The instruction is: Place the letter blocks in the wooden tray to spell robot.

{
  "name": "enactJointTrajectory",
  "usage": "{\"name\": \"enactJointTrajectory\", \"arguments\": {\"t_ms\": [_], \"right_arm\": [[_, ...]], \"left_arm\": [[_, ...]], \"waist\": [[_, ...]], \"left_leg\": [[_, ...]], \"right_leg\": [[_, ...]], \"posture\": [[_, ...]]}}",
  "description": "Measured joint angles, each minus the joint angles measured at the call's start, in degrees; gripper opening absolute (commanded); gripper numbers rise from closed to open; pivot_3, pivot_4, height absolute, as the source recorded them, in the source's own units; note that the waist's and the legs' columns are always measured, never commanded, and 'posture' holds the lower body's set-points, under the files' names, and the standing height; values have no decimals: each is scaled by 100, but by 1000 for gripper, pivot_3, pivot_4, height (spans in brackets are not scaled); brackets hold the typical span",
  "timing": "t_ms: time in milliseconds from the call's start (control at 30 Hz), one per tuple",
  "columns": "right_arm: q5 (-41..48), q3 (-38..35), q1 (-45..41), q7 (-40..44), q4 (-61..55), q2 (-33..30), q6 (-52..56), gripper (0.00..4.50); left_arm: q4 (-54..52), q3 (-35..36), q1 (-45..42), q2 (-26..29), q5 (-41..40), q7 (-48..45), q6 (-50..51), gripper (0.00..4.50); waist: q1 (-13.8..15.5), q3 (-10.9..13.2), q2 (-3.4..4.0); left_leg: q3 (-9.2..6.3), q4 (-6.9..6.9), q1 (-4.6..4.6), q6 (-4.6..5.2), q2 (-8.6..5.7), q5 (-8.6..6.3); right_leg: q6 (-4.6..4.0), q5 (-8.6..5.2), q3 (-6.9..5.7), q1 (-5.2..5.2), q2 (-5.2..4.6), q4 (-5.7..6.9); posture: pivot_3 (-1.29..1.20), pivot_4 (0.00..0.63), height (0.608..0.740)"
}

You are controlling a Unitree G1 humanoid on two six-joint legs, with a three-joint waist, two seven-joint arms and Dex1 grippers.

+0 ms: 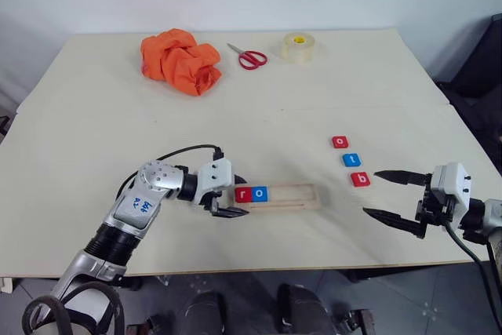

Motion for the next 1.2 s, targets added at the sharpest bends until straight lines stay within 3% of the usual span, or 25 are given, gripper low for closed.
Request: {"name": "enactJointTrajectory", "arguments": {"t_ms": [267,367,633,867,1200], "right_arm": [[63,-1,0,-161,-79,0,36,4500],[129,-115,79,-447,-247,17,195,4500],[364,-451,630,-1843,-1176,398,1298,4500],[5,-437,1220,-3069,-1913,618,2014,4500],[-92,-436,1585,-3597,-2478,842,2382,4500]], "left_arm": [[-181,171,54,-128,-148,61,71,4463],[-364,778,339,-269,-660,65,-418,4463],[-233,1861,1009,127,-1407,-398,-1058,4463],[659,1974,1291,124,-1616,-1261,-2100,4463],[1371,1969,1103,-10,-1850,-2047,-2626,4463]], "waist": [[-6,0,0],[-11,0,0],[4,0,0],[6,-1,1],[-6,-2,-2]], "left_leg": [[-2,1,0,1,0,1],[-4,1,0,1,1,1],[-11,1,0,4,-1,1],[-13,-1,-2,7,-1,0],[-18,-2,-6,10,0,0]], "right_leg": [[0,0,0,1,0,2],[0,0,-2,0,0,3],[0,0,-3,4,-2,3],[-2,-1,-4,3,-2,0],[-3,-2,-8,5,-1,-1]], "posture": [[0,150,740],[0,150,740],[0,150,740],[0,150,740],[0,150,740]]}}
